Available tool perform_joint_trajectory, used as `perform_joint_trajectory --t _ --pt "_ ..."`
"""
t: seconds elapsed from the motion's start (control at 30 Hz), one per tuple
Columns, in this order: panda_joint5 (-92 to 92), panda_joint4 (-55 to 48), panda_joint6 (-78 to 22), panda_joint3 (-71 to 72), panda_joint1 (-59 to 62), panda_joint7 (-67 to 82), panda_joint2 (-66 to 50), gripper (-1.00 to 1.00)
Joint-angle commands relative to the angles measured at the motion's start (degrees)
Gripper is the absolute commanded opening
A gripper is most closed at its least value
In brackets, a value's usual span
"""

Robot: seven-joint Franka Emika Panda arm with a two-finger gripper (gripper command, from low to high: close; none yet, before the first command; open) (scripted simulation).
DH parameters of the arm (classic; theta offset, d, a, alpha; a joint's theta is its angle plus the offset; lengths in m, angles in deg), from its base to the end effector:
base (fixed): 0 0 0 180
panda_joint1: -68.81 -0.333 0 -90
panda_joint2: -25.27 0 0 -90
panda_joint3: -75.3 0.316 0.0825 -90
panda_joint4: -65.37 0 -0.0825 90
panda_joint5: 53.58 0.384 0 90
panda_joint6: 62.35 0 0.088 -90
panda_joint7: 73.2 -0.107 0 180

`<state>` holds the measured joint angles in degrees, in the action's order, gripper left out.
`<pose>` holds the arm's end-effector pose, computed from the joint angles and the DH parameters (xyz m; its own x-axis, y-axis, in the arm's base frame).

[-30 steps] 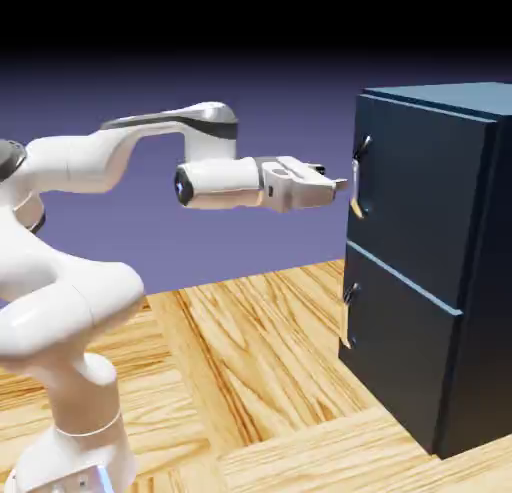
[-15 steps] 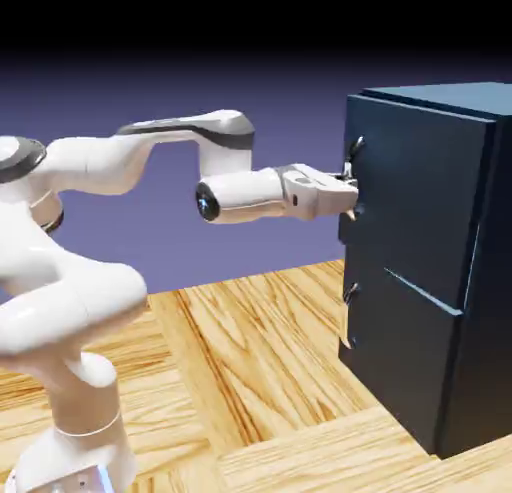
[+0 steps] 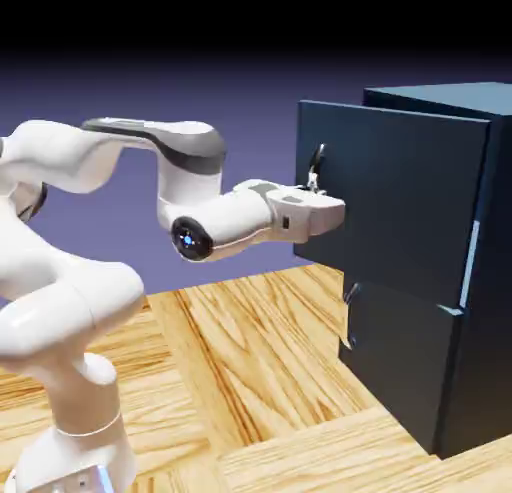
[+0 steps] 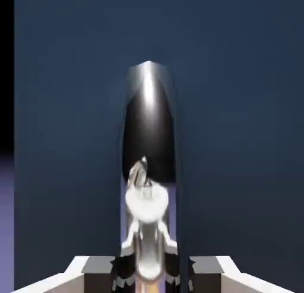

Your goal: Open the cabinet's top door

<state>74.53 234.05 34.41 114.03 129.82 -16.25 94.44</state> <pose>0.3183 -0.0445 0.4731 0.3460 -0.6166 0.7072 0.3459 -0.6168 -0.7071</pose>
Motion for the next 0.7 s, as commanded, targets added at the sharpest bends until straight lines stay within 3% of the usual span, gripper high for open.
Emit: perform_joint_trajectory --t 0.0,0.33,0.67 --pt "-2.0 0.2 -2.4 -1.6 0.9 0.7 -0.8 -1.00" --pt "-25.9 -4.4 -25.8 -14.9 12.3 11.8 -16.2 -1.00" --pt "-47.3 -18.0 -38.7 -19.9 19.0 23.4 -37.0 -1.00"
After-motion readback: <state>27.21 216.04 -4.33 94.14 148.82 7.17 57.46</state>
